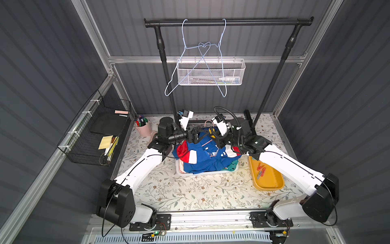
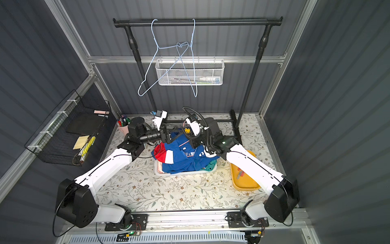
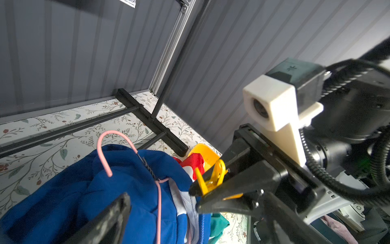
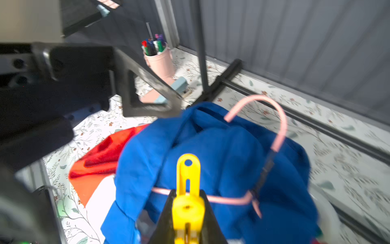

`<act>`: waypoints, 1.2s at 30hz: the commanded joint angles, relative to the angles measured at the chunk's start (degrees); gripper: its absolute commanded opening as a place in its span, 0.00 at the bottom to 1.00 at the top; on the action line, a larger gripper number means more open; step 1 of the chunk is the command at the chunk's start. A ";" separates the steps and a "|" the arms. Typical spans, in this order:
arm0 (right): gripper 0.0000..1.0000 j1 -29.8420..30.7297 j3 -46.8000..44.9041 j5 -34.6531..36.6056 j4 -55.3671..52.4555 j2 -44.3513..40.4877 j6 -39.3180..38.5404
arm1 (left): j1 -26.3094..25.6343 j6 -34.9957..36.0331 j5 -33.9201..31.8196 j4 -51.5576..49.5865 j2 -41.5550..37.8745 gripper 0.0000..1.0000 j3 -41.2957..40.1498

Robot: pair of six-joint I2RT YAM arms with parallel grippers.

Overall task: Remove the clothespins securing jackets to the hanger
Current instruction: Place the clothespin in the storage box.

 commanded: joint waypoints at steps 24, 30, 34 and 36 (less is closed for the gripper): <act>0.61 -37.79 -37.19 10.38 -12.75 -29.97 36.14 | -0.42 9.58 -10.22 -10.69 -1.64 0.99 -0.70; 0.64 -26.54 -22.64 17.45 -15.24 -24.36 29.82 | -0.52 11.02 -11.70 -14.73 -4.43 0.99 -2.50; 0.65 -15.04 -11.81 17.84 -11.27 -17.41 23.49 | -0.52 10.86 -13.02 -17.19 -6.27 0.99 -3.60; 0.66 -10.62 -5.35 17.83 -9.96 -12.30 20.75 | -0.49 10.19 -12.53 -17.46 -6.82 0.99 -4.95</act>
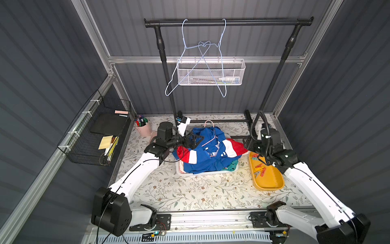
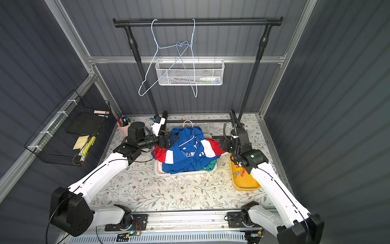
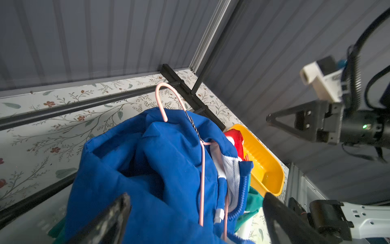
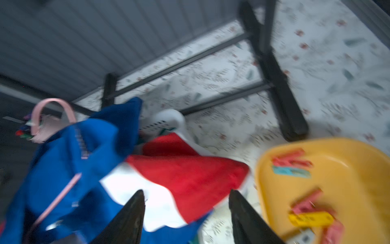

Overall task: Remove the clothespins securing jackets to the hanger
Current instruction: Place the clothespin in the storage box, then pick up the hanger from the basket.

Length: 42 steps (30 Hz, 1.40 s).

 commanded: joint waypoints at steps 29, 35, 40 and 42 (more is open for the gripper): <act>0.42 10.17 31.21 -12.51 3.70 38.03 -10.25 | -0.40 -4.64 1.14 3.84 0.01 0.99 -7.98; 0.29 9.99 31.46 -12.18 3.20 38.55 -10.56 | -0.41 -4.60 1.05 3.82 0.06 0.99 -8.14; 0.05 9.82 32.55 -13.06 2.37 37.87 -11.04 | -0.39 -2.34 1.29 3.33 -0.05 0.99 -6.40; 0.00 9.60 32.42 -13.14 2.46 36.57 -11.25 | -0.41 -0.21 -0.12 1.40 -0.40 0.99 -3.36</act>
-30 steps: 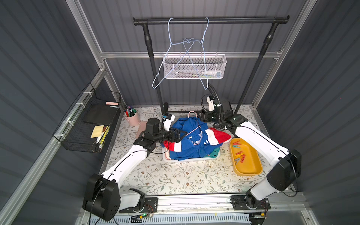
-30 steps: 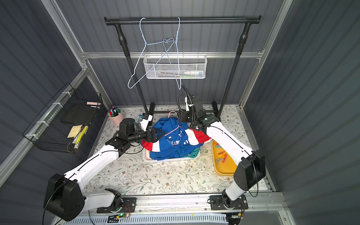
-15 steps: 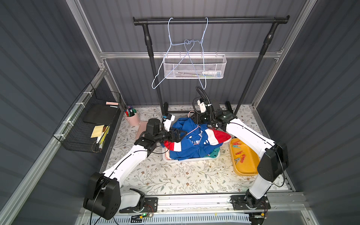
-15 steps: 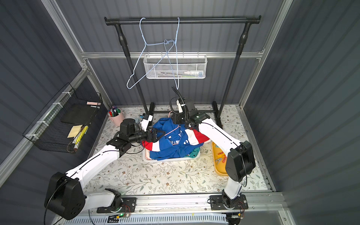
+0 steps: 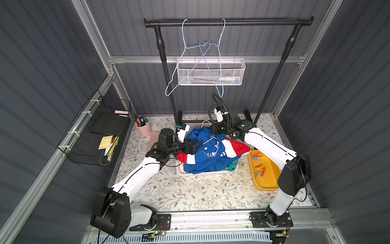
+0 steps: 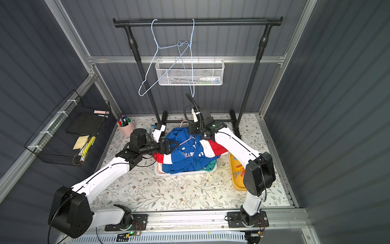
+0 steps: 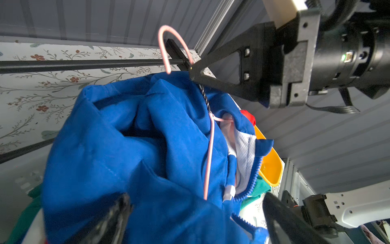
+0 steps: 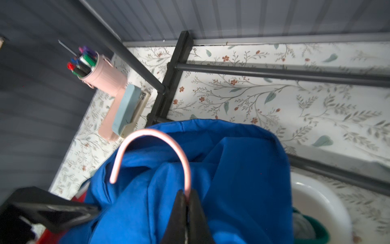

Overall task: Remove the clothespins securing jackets to the hanger
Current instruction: Pick up the hanger from the basket.

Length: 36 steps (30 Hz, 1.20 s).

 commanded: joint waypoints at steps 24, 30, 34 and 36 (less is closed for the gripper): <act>0.00 6.90 3.06 22.20 2.11 -14.26 -5.42 | -17.90 10.02 -41.88 -23.62 6.22 0.88 26.13; 0.00 7.07 0.61 24.17 3.32 -16.44 -5.75 | -18.14 8.97 -47.50 -24.86 6.73 0.66 24.75; 0.00 6.88 0.03 25.94 3.02 -17.19 -6.67 | -18.11 7.49 -48.37 -25.95 6.07 0.42 23.28; 0.00 6.54 -0.24 26.13 2.63 -17.35 -6.85 | -18.16 6.44 -48.49 -25.83 5.17 0.38 22.34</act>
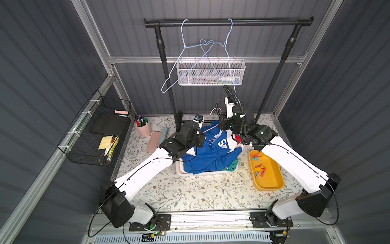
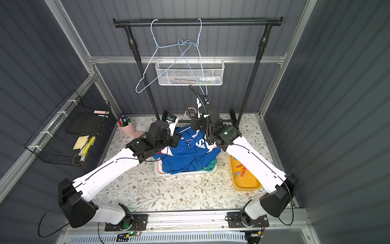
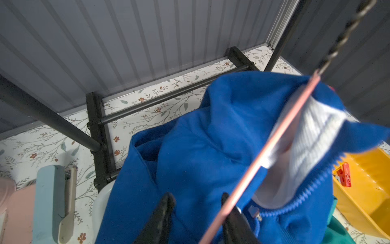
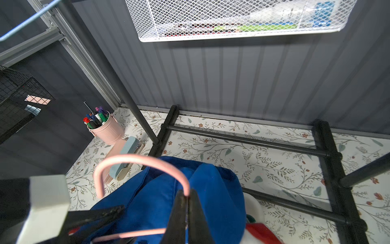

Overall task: Remove the clothespins securing jackets to the hanger
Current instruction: Pick up the hanger from the basket, then remove the jacket from the hanger.

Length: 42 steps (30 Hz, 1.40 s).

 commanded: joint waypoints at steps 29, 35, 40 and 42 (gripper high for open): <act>0.00 -4.45 -4.03 0.05 2.48 -0.98 0.91 | 0.35 -9.84 2.08 -3.49 -8.98 0.16 -6.49; 0.00 -5.01 -4.26 -0.75 2.49 -0.87 0.92 | 0.45 -11.94 0.84 -3.31 -10.27 0.00 -7.92; 0.00 -6.50 -5.16 -2.20 2.62 -1.66 1.34 | 1.68 -14.02 -1.72 -3.34 -11.36 0.00 -8.40; 0.00 -7.93 -6.04 -3.74 2.68 -2.31 1.90 | 2.85 -14.67 -2.48 -3.37 -12.04 0.00 -8.90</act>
